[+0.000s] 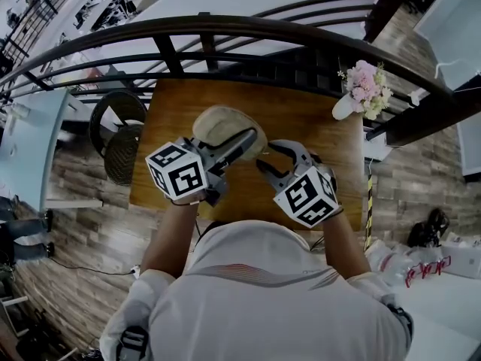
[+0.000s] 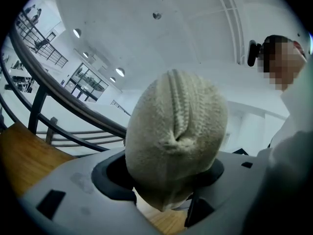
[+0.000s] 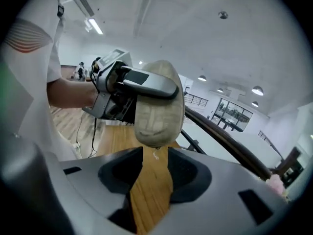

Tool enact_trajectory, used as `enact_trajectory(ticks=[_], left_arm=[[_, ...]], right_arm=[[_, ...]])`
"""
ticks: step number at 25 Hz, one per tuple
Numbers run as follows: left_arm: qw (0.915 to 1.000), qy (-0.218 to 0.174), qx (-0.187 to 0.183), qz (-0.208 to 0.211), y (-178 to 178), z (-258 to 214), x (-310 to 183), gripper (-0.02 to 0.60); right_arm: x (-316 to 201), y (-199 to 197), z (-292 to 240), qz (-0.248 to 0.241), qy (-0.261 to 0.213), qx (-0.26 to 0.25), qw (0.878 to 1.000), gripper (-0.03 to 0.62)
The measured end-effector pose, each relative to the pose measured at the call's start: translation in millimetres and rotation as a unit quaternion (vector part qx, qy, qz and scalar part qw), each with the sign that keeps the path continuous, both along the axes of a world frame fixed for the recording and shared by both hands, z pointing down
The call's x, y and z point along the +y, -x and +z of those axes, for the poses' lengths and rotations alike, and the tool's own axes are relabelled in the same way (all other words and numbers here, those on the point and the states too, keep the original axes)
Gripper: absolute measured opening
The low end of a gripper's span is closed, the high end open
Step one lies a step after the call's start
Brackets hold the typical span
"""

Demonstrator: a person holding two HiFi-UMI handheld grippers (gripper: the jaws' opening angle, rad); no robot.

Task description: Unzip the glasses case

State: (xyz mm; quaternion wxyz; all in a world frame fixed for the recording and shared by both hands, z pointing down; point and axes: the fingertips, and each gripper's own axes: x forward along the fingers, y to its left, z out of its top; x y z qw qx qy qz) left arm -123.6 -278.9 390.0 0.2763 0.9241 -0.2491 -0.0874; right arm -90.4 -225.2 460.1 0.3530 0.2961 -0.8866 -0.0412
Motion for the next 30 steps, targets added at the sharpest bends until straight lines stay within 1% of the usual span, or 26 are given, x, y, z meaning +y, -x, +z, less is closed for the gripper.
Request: enact_trajectory(ticks=[4,7,9,10,13,15,21,24,27,30], left_arm=[[0.9999,0.003,-0.010,-0.007,-2.3,3.6,1.3,0.296],[0.9996,0.003,-0.025,-0.015,-2.4,7.5,1.0,0.296],[0.9994,0.008,-0.029,-0.020,-2.0,10.6,0.9,0.296],[0.9993,0.011,-0.027,-0.022,-1.4,11.5,0.8,0.296],[0.9993,0.021,-0.014,-0.027,0.8,12.6,0.5,0.296],[0.9993,0.021,-0.012,-0.027,0.8,12.4,0.8,0.295],[0.9992,-0.007,-0.034,-0.022,-2.7,10.9,6.7,0.287],[0.9994,-0.002,-0.030,-0.016,-2.9,14.8,7.8,0.285],[0.9995,0.001,-0.029,-0.011,-3.3,17.8,10.0,0.285],[0.9989,-0.003,-0.046,0.005,-9.1,21.3,14.8,0.285]], right_arm=[[-3.1,2.2,11.6,0.006,-0.010,0.052,0.999,0.168],[-5.9,4.6,17.5,0.010,-0.023,0.083,0.996,0.151],[-8.9,3.5,20.9,0.020,-0.027,0.092,0.995,0.104],[-10.0,3.0,22.5,0.026,-0.026,0.091,0.995,0.084],[-11.4,1.5,25.8,0.037,-0.024,0.079,0.996,0.054],[-13.1,-1.3,25.0,0.046,-0.030,0.067,0.996,0.052],[-16.3,-6.8,22.4,0.060,-0.034,0.032,0.997,0.051],[-17.4,-10.0,21.5,0.064,-0.042,0.030,0.997,0.051],[-23.3,-15.7,16.0,0.071,-0.060,0.030,0.995,0.051],[-26.4,-21.2,12.9,0.068,-0.077,0.043,0.994,0.051]])
